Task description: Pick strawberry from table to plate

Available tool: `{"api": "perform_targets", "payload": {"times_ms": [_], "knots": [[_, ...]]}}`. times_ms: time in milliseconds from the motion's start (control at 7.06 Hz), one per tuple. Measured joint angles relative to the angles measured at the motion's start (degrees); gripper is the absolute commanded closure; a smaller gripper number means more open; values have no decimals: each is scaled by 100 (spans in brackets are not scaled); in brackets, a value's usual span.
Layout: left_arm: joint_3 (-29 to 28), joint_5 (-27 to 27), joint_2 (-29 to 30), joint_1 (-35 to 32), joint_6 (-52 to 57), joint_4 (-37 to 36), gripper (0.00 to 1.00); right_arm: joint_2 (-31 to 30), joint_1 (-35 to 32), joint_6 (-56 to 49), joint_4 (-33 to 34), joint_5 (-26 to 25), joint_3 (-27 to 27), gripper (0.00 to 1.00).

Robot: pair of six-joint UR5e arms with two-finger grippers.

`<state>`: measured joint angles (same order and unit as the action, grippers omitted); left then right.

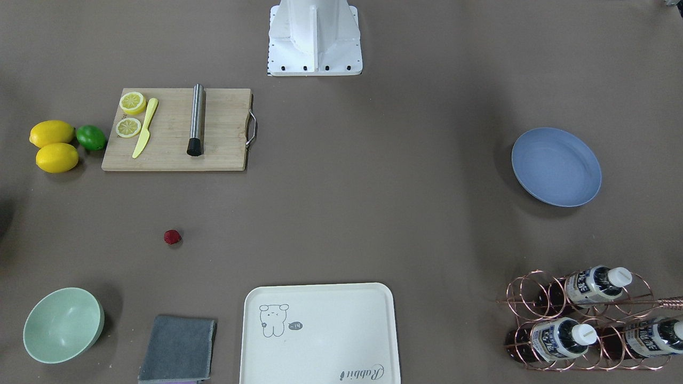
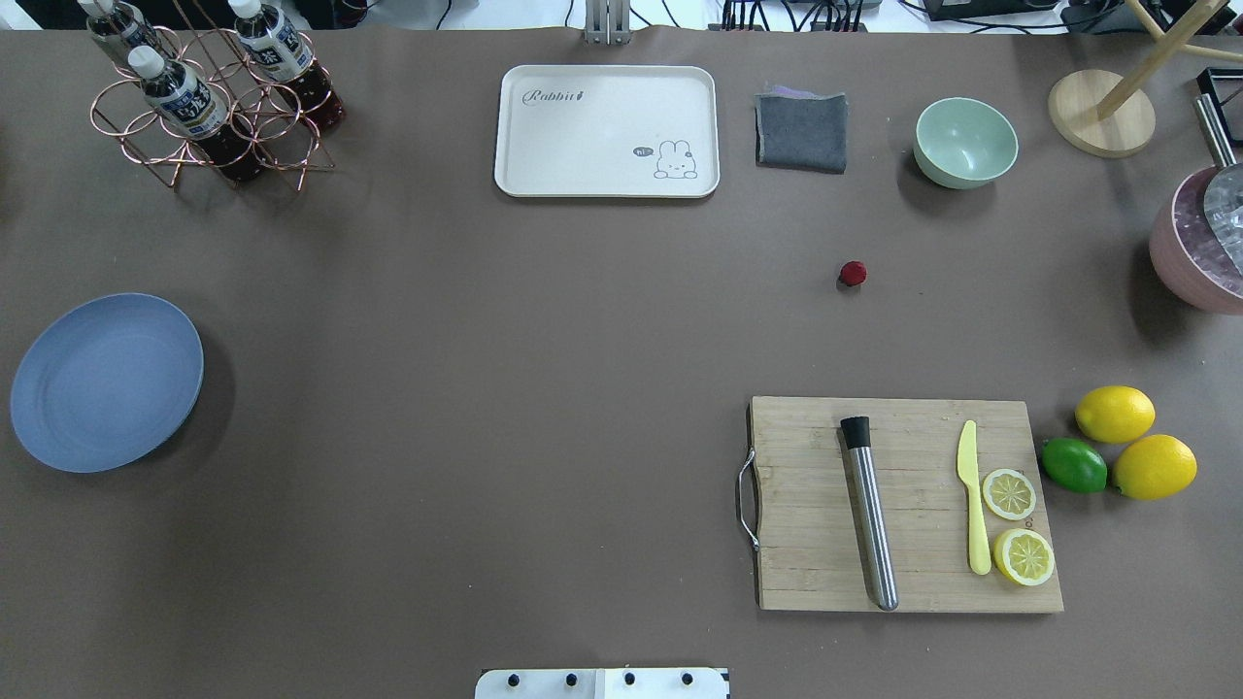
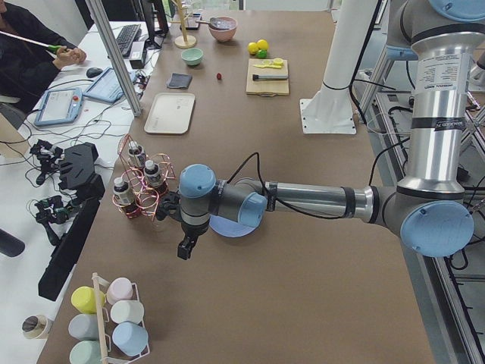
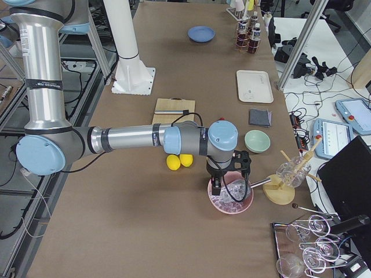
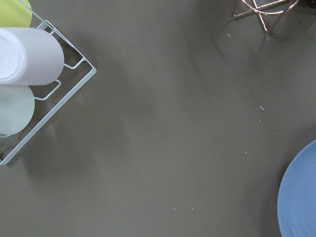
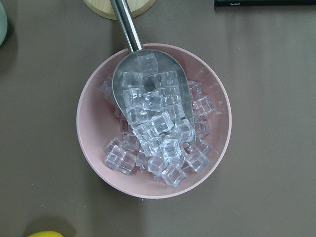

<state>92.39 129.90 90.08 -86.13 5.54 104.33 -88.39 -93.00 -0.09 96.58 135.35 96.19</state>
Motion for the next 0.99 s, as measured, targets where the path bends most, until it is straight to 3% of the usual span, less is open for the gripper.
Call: {"api": "perform_targets", "payload": {"times_ms": [992], "knots": [[24, 1, -12, 16, 34, 273, 2, -63, -7, 0, -13, -2, 19, 0]]}}
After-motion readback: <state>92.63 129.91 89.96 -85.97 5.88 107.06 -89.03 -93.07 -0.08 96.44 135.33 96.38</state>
